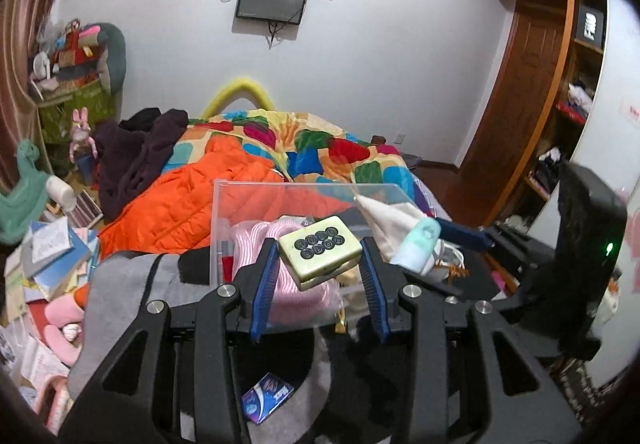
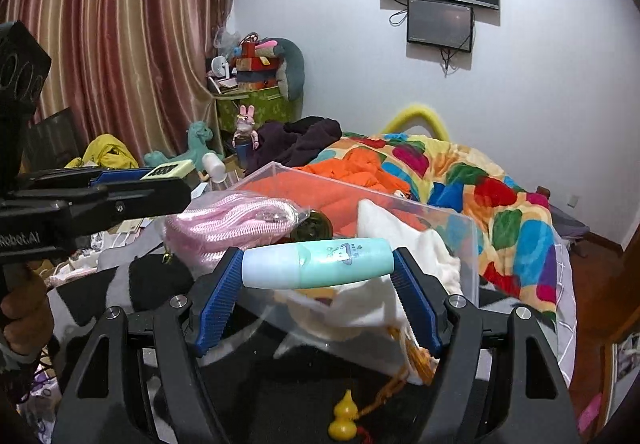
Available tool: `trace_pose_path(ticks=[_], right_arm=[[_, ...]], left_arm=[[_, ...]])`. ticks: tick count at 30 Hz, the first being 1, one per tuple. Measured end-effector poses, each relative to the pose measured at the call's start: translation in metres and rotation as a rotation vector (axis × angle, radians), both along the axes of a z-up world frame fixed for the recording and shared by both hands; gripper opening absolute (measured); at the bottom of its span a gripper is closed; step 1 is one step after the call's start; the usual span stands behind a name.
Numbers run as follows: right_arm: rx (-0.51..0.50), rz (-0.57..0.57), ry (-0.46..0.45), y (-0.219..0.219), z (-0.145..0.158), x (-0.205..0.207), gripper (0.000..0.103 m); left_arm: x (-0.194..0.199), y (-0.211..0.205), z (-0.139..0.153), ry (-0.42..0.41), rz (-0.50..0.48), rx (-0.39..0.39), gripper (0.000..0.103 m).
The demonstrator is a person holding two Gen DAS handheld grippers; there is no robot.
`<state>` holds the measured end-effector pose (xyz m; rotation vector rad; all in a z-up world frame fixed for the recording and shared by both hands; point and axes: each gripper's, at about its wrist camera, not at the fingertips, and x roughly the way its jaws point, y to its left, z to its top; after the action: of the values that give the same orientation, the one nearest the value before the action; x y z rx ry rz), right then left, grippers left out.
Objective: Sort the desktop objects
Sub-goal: 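Lower the cream box and mint-green tube into the clear box and release both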
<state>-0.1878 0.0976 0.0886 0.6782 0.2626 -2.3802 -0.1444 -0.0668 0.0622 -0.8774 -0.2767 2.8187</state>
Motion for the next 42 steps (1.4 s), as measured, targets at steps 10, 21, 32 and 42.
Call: trace_pose_path(ticks=[10,21,32,42], right_arm=[[0.031,0.008,-0.030,-0.021,-0.013,-0.019,0.071],[0.068,-0.003,-0.033,-0.030,-0.025,-0.027,0.071],[0.042,-0.005,-0.045,-0.024,-0.024,-0.022,0.071],[0.011,0.004,-0.014,-0.016,-0.012,-0.007,0.071]], left_arm=[[-0.030,-0.007,-0.018,-0.066,0.021,-0.019,0.040],[-0.045,-0.006,-0.034,-0.094,0.035,-0.038,0.040],[-0.034,-0.001,-0.026,-0.064,0.031,-0.056,0.040],[-0.022,0.002,-0.014,-0.031,0.028,-0.058,0.043]])
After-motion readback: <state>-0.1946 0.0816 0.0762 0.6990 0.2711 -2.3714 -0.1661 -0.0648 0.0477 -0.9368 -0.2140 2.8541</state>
